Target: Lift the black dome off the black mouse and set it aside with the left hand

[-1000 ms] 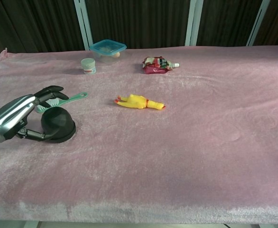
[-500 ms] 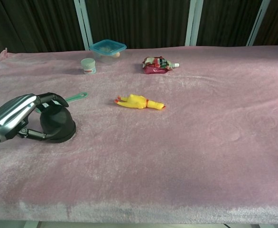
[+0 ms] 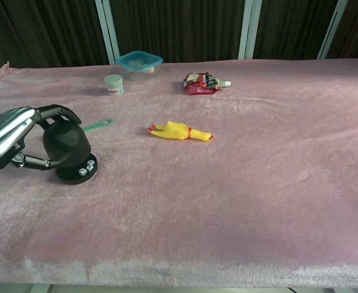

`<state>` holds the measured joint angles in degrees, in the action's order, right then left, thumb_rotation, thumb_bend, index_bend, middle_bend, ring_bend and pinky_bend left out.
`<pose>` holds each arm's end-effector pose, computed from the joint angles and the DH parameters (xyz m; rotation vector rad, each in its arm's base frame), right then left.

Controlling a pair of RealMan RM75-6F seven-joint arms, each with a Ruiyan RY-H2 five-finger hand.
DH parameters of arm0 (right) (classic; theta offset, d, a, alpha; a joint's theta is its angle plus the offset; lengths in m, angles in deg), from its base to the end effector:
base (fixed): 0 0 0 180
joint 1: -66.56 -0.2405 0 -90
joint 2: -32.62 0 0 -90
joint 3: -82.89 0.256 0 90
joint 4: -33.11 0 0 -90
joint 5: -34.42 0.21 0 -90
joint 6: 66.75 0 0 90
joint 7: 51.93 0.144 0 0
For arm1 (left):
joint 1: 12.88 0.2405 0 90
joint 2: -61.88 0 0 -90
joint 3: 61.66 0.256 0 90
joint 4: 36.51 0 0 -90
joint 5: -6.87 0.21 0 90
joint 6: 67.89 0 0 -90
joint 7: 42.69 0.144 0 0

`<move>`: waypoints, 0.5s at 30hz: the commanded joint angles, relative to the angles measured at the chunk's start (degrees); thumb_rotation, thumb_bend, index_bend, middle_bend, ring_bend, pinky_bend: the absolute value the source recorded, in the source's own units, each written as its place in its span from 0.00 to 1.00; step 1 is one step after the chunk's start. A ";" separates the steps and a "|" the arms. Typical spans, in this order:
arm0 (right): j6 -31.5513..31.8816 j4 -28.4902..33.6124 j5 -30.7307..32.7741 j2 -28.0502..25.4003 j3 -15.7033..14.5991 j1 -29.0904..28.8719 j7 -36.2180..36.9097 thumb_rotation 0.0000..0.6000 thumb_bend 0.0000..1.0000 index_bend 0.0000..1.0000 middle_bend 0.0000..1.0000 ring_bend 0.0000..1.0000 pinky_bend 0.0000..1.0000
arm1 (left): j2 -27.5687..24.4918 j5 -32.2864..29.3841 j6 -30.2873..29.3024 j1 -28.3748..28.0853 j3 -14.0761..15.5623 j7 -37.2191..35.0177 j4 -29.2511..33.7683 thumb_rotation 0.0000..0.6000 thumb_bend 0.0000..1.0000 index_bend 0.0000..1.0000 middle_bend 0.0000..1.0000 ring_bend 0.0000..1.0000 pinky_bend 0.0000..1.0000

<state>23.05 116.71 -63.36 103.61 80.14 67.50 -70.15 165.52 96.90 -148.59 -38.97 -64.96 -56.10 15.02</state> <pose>-0.3190 -0.1272 0.1191 1.6105 -0.6138 0.6792 -0.2461 0.2902 -0.0234 -1.6166 -0.8795 -1.2859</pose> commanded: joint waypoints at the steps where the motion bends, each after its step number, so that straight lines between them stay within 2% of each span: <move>1: 0.12 0.04 -0.03 -0.01 0.02 0.02 0.09 1.00 0.11 0.00 0.00 0.00 0.15 | -1.96 -0.34 -0.65 0.65 -0.31 2.52 0.90 1.00 0.33 0.34 0.29 0.35 0.44; 7: -0.15 0.09 0.08 0.09 0.05 -0.07 -0.19 1.00 0.11 0.00 0.00 0.00 0.15 | -2.78 -2.98 1.35 1.43 -1.22 3.67 -1.23 1.00 0.33 0.34 0.28 0.35 0.43; 12: -0.37 0.39 0.33 0.02 0.12 -0.12 -0.38 1.00 0.11 0.00 0.00 0.00 0.15 | -0.50 -5.70 4.75 1.29 -2.22 5.52 -9.05 1.00 0.33 0.34 0.28 0.35 0.42; 15: -0.35 0.40 0.34 0.01 0.13 -0.12 -0.37 1.00 0.11 0.00 0.00 0.00 0.15 | -0.24 -5.75 4.89 1.26 -2.23 5.28 -9.70 1.00 0.33 0.34 0.28 0.34 0.42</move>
<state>22.70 117.11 -63.02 103.62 80.27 67.38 -70.51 164.69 91.70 -144.36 -37.68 -66.93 -50.99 6.19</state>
